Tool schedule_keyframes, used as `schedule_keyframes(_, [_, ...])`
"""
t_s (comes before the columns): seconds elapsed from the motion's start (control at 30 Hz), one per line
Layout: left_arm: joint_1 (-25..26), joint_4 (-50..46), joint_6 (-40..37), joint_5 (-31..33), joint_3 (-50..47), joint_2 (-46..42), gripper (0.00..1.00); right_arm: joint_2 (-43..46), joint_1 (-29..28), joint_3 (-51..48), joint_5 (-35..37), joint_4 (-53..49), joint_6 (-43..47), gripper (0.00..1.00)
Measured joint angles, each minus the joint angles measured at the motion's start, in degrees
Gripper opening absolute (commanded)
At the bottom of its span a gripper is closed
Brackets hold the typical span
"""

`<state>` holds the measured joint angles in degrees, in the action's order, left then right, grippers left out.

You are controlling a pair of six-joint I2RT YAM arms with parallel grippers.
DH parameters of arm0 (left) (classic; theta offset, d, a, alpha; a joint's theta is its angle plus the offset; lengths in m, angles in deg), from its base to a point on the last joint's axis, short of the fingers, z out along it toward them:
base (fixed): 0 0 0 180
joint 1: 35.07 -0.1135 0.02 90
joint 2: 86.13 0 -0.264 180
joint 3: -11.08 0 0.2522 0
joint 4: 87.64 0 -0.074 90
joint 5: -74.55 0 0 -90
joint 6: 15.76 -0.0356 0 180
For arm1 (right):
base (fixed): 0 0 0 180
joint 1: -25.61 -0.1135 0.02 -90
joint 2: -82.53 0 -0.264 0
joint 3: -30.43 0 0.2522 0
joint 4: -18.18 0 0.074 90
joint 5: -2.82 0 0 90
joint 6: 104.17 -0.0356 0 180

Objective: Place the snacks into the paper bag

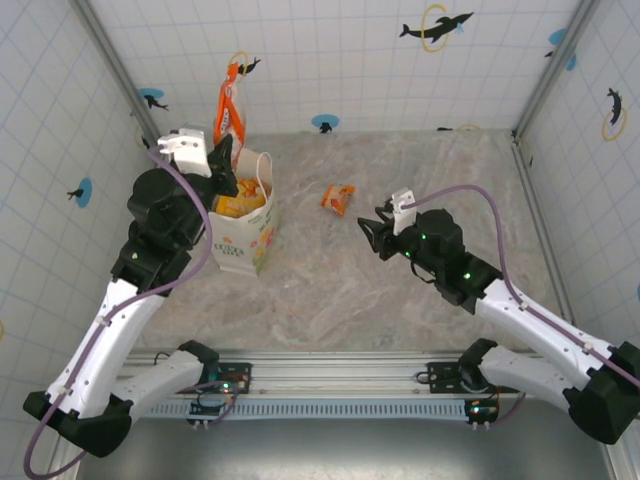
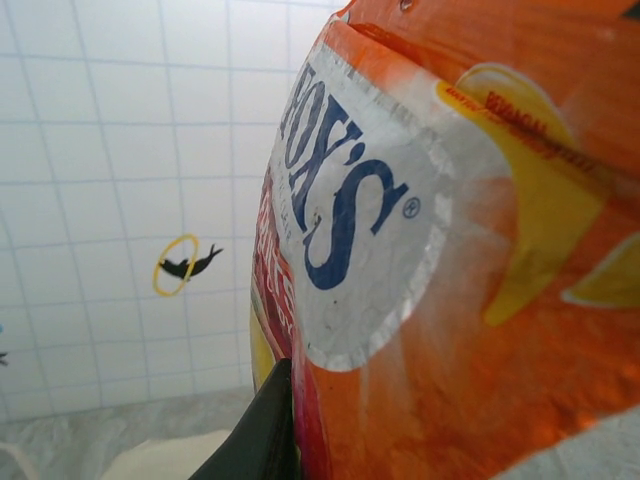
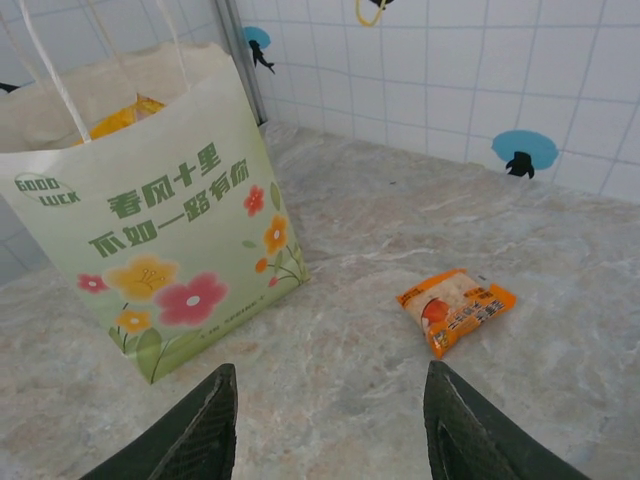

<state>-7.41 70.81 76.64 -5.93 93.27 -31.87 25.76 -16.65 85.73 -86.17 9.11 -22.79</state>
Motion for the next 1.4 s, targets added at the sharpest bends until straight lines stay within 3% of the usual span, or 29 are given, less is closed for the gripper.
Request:
schedule_keyframes(0.2, [-6.05,-2.01,5.33,-3.15,-3.69,0.92,0.11,-1.84,-0.07,-0.28,-2.01,0.81,-2.23,0.49])
schedule_keyframes(0.53, [-16.57,-1.66,14.56,-15.89,-8.57,4.94,0.13,-2.40,-0.83,-1.99,-3.15,2.16,-4.02,0.48])
schedule_keyframes(0.67, [-17.22,-1.57,16.74,-18.84,-9.25,5.51,0.19,-2.58,-0.90,-2.25,-3.26,2.34,-4.42,0.48])
schedule_keyframes(0.77, [-17.22,-0.98,18.01,-19.89,-9.38,5.51,0.44,-2.69,-0.90,-2.25,-3.30,2.64,-4.52,0.48])
schedule_keyframes(0.8, [-17.22,-0.46,18.53,-19.96,-9.46,5.46,0.48,-2.82,-0.90,-2.25,-3.32,2.82,-4.59,0.48])
schedule_keyframes(1.2, [-17.40,-1.29,18.64,-16.72,-9.44,3.41,0.58,-4.74,-0.92,-2.25,-3.56,2.91,-5.73,0.49])
schedule_keyframes(1.4, [-17.51,-6.08,18.71,-16.31,-7.39,2.82,0.63,-10.49,-0.61,0.28,-3.67,0.61,-9.09,0.51])
